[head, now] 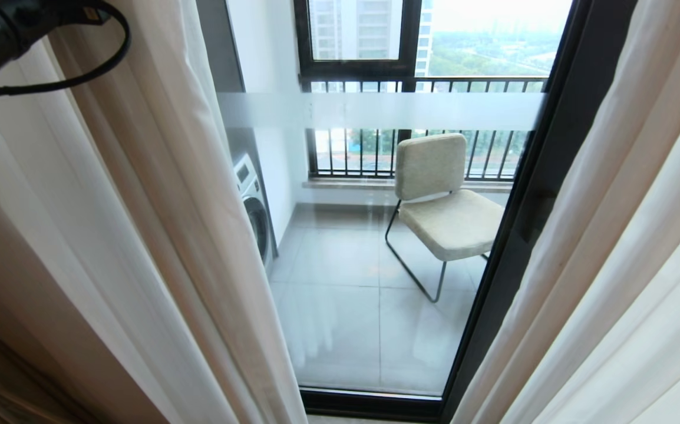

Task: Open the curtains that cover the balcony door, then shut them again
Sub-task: Pull the inner curtains open on both sides

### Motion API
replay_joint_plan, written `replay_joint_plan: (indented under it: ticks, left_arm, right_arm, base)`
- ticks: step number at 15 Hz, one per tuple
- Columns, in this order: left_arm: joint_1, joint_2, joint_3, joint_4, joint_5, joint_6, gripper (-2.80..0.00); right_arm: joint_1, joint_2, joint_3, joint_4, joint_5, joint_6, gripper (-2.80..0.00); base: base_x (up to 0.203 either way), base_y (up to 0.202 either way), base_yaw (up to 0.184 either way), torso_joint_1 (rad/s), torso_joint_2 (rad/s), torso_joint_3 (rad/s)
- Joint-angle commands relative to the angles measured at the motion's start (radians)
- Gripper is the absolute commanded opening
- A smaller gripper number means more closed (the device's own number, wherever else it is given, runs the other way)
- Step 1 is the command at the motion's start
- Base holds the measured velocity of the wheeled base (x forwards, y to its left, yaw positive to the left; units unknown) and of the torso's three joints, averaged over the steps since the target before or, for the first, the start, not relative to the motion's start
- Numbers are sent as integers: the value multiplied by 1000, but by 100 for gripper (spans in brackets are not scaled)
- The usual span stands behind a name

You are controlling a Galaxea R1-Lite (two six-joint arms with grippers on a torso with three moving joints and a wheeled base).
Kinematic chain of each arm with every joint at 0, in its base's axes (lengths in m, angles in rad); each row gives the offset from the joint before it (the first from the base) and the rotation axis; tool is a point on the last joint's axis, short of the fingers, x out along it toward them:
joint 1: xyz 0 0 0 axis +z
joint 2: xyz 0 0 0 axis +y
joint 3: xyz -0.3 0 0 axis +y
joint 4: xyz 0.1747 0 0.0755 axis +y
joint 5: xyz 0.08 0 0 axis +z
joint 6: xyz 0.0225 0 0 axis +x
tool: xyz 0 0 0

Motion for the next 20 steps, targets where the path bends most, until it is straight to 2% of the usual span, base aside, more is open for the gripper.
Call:
replay_joint_plan:
  ticks: [1,20]
  left_arm:
    - [0,3,4,-4,1,0,-280]
    - [2,-23,39,-6,1,0,-280]
  right_arm:
    - [1,0,0,0,1,0,-280]
    - [1,0,0,0,1,0,-280]
  base:
    - [0,180,-1,7,-2,6]
    - [0,182,-2,2,3,2]
